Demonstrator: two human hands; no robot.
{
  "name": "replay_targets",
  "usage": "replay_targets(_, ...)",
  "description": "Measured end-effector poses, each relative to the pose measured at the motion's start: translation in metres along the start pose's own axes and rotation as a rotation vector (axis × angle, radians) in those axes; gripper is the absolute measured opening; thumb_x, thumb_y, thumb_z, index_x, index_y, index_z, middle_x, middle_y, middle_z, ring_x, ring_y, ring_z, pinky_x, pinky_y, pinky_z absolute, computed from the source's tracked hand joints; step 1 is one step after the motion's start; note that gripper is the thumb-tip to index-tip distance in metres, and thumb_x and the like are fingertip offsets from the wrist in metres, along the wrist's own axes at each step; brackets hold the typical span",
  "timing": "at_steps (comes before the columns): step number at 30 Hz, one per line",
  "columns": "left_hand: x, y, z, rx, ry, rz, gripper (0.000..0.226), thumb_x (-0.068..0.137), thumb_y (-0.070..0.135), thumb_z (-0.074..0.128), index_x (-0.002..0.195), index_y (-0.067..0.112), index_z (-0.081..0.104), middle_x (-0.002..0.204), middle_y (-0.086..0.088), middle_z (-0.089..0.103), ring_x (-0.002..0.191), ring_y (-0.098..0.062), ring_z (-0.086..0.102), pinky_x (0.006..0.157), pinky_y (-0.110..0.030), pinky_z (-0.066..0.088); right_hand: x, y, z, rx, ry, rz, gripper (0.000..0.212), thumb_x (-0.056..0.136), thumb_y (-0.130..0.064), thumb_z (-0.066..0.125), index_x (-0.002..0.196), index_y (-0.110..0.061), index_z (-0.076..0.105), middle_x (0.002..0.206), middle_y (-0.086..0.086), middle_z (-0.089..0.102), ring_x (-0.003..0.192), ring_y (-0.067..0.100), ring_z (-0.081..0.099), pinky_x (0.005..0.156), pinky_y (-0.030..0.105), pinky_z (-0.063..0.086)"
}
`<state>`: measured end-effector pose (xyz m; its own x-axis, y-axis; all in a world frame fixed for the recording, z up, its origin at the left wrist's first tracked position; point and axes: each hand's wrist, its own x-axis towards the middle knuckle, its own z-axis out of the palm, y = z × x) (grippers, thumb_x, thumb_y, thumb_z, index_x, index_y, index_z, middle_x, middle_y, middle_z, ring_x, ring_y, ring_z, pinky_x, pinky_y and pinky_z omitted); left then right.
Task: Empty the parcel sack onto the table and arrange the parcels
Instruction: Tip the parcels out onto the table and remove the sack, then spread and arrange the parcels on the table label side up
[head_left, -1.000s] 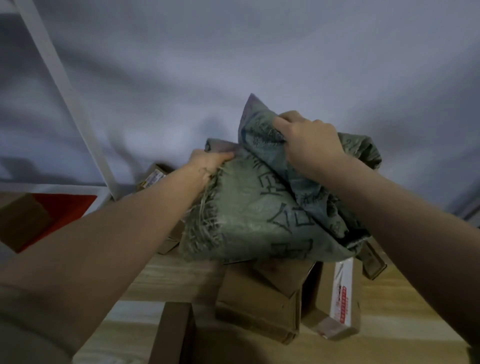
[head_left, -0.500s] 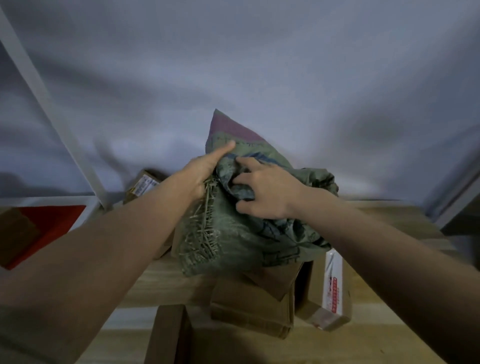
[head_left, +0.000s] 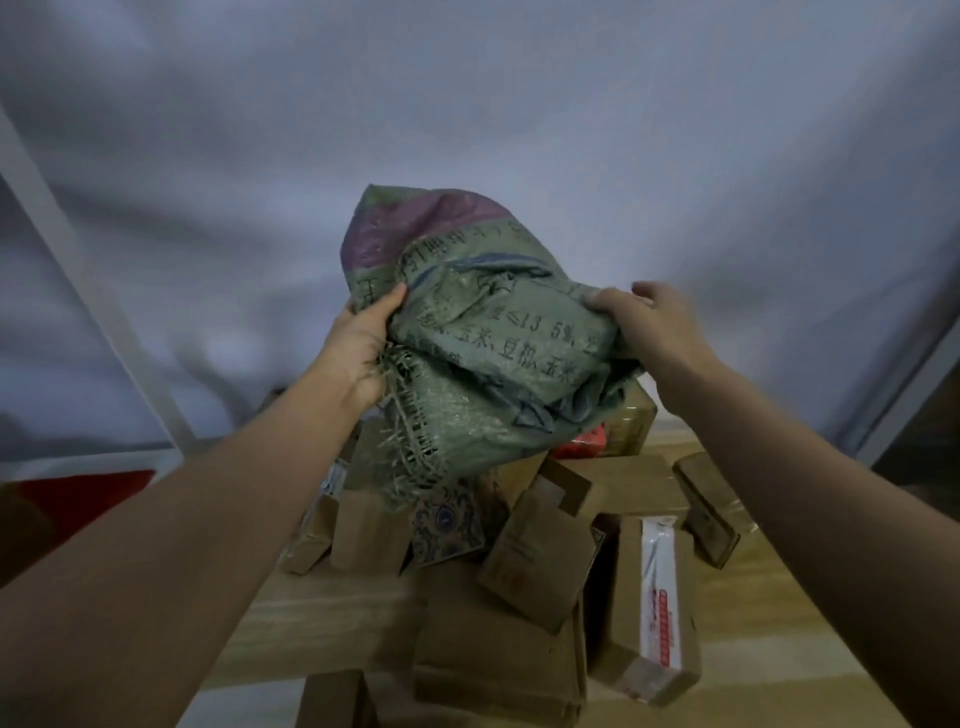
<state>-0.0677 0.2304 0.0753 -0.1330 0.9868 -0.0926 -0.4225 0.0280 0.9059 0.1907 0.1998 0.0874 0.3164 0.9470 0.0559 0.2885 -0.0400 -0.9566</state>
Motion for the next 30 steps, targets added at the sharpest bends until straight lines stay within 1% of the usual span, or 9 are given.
replay_targets(2,-0.001,-0.007,0.011,-0.058,0.023,-0.028,0.035,0.088,0.028,0.072,0.119,0.013,0.066,0.101,-0.015,0.075,0.085,-0.030,0.074,0.061,-0.042,0.060,0.003,0.027,-0.007,0.096,-0.027,0.228,0.108,0.059,-0.071,0.075,0.144,-0.013,0.044,0.144,0.006,0.048,0.116,0.028,0.050,0.081,0.037,0.049)
replay_targets(4,-0.004,-0.013,0.027,-0.127,0.001,-0.068,0.036,0.091,0.033,0.067,0.122,0.014,0.066,0.108,-0.014,0.074,0.089,-0.030,0.074,0.061,-0.041,0.060,0.004,0.049,-0.012,0.221,-0.066,0.432,0.126,0.041,-0.080,0.075,0.146,-0.019,0.041,0.147,0.006,0.043,0.127,0.039,0.047,0.098,0.056,0.047)
replay_targets(7,-0.009,-0.021,0.058,-0.211,-0.072,-0.118,0.030,0.099,0.037,0.053,0.109,0.012,0.066,0.086,-0.009,0.077,0.071,-0.022,0.074,0.055,-0.032,0.060,0.003,0.072,-0.014,0.472,-0.240,0.563,0.111,0.062,-0.080,0.068,0.150,-0.022,0.034,0.151,0.022,0.039,0.126,0.047,0.050,0.093,0.063,0.047)
replay_targets(10,-0.018,-0.027,0.100,-0.232,-0.162,-0.151,0.034,0.101,0.038,0.049,0.109,0.009,0.065,0.089,-0.010,0.077,0.069,-0.022,0.073,0.056,-0.031,0.059,0.005,0.089,-0.015,0.711,-0.423,0.650,0.104,0.072,-0.078,0.060,0.149,-0.011,0.038,0.147,0.027,0.044,0.128,0.048,0.049,0.108,0.067,0.033)
replay_targets(14,-0.022,-0.041,0.158,-0.214,-0.231,-0.169,0.031,0.100,0.034,0.050,0.097,0.009,0.067,0.074,-0.009,0.075,0.064,-0.023,0.073,0.057,-0.031,0.060,0.013,0.097,-0.040,1.198,-0.635,0.530,0.076,0.086,-0.068,0.055,0.143,-0.018,0.051,0.142,0.023,0.053,0.127,0.049,0.052,0.107,0.073,0.029)
replay_targets(17,-0.013,-0.062,0.188,-0.198,-0.223,-0.204,0.035,0.098,0.033,0.054,0.120,0.008,0.066,0.103,-0.014,0.074,0.097,-0.029,0.069,0.086,-0.041,0.057,0.027,0.106,-0.081,1.307,-0.422,0.446,0.051,0.097,-0.039,0.052,0.140,-0.011,0.054,0.139,0.022,0.058,0.126,0.042,0.056,0.099,0.065,0.046)
replay_targets(21,-0.001,-0.108,0.226,-0.017,-0.177,-0.373,0.043,0.096,0.038,0.057,0.127,0.010,0.064,0.112,-0.015,0.072,0.099,-0.030,0.070,0.069,-0.040,0.060,0.051,0.145,-0.144,1.263,-0.043,0.419,0.036,0.099,-0.008,0.046,0.132,-0.006,0.060,0.129,0.018,0.066,0.118,0.034,0.063,0.097,0.050,0.054)
replay_targets(26,-0.002,-0.181,0.288,0.208,-0.171,-0.488,0.048,0.093,0.041,0.062,0.131,0.012,0.059,0.116,-0.016,0.070,0.093,-0.029,0.070,0.059,-0.039,0.059,0.081,0.225,-0.216,1.257,0.358,0.406,0.071,0.069,0.009,0.057,0.136,-0.016,0.056,0.130,0.017,0.065,0.106,0.043,0.068,0.092,0.067,0.050)
replay_targets(30,-0.001,-0.221,0.346,0.255,-0.209,-0.418,0.056,0.086,0.043,0.071,0.132,0.017,0.054,0.121,-0.007,0.066,0.100,-0.024,0.067,0.063,-0.033,0.059,0.102,0.270,-0.271,1.256,0.527,0.447,0.088,0.067,0.009,0.058,0.147,-0.022,0.043,0.132,0.016,0.062,0.103,0.044,0.068,0.086,0.071,0.049)
